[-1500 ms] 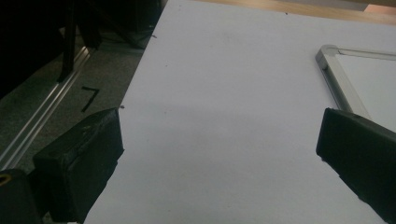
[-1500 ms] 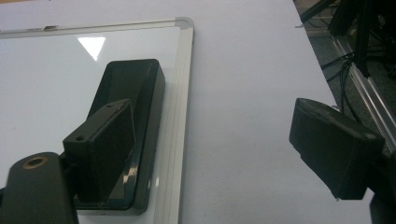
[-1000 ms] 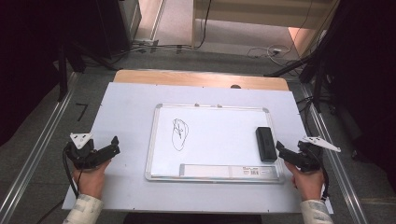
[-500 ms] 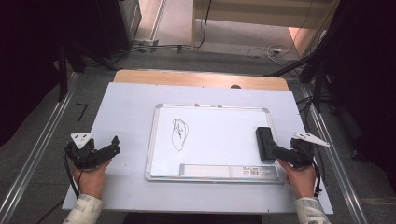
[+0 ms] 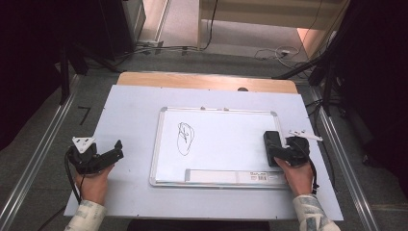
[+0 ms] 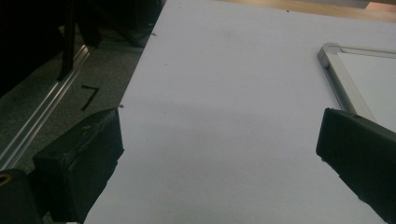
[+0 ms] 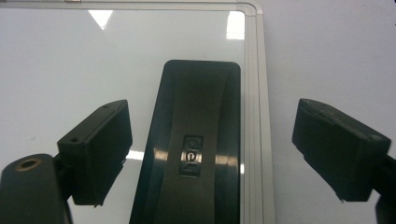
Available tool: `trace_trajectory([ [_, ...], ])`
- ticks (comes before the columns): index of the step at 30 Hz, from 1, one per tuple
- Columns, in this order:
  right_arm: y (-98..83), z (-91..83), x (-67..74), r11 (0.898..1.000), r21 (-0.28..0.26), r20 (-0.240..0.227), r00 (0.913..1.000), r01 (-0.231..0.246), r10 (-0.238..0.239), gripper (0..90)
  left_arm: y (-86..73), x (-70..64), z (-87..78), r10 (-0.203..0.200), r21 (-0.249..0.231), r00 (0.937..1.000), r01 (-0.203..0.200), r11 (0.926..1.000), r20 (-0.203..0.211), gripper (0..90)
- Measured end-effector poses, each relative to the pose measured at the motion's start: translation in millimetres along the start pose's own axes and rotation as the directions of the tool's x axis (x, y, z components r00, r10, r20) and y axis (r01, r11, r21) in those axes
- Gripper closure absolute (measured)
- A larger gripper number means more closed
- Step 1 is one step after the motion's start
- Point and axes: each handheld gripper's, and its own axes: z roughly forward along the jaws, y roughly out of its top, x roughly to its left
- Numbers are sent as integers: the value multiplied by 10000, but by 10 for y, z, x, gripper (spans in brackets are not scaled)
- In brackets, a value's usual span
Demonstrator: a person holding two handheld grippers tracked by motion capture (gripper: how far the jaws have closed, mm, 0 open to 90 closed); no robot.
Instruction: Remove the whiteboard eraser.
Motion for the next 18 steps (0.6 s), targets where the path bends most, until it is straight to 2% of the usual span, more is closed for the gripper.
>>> trace_trajectory([
  [3, 20, 36, 32, 10000, 6, 31, 10000, -40, 40, 129, 1, 3, -3, 7, 3, 10000, -7, 10000, 0, 11],
  [9, 25, 102, 66, 9994, 359, 65, 10000, 2, -4, 261, 1, 7, -6, -8, 5, 10000, 8, 10000, -6, 12],
  [13, 21, 130, 65, 9984, 572, -55, 10000, -24, 28, 282, 2, 8, -3, -31, 11, 10000, 31, 10000, -17, 11],
  [18, 17, 154, 98, 9981, 609, 84, 10000, 28, -33, 349, 1, 6, -2, -15, 15, 10000, 15, 10000, -16, 12],
])
